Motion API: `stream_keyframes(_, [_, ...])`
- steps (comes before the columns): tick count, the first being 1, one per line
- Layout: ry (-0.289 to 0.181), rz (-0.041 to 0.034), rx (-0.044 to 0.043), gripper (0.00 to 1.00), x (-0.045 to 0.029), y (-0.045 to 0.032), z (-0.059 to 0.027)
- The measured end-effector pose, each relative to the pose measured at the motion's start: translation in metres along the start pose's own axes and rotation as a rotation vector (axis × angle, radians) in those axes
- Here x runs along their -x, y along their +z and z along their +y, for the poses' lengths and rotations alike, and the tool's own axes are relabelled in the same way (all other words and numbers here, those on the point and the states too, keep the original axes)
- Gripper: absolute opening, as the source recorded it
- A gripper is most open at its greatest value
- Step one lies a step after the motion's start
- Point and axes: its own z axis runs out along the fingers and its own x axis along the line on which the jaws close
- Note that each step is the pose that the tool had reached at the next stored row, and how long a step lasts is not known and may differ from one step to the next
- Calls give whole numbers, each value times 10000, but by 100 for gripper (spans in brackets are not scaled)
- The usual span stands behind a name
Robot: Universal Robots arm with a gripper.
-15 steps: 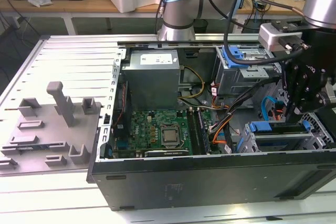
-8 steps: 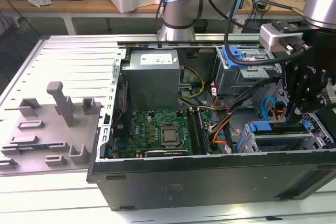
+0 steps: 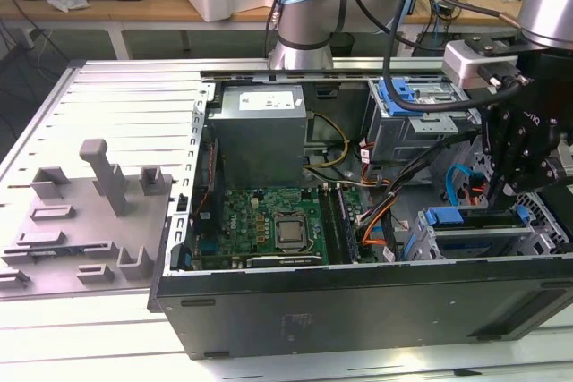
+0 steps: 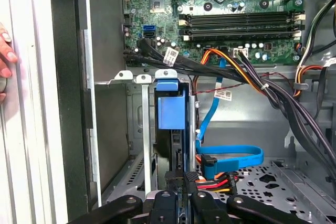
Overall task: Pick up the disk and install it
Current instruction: 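Insert the first disk wire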
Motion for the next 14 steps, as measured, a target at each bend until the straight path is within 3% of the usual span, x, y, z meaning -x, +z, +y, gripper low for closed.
stream_keyframes(14, [41,-5,6,17,5,39,6])
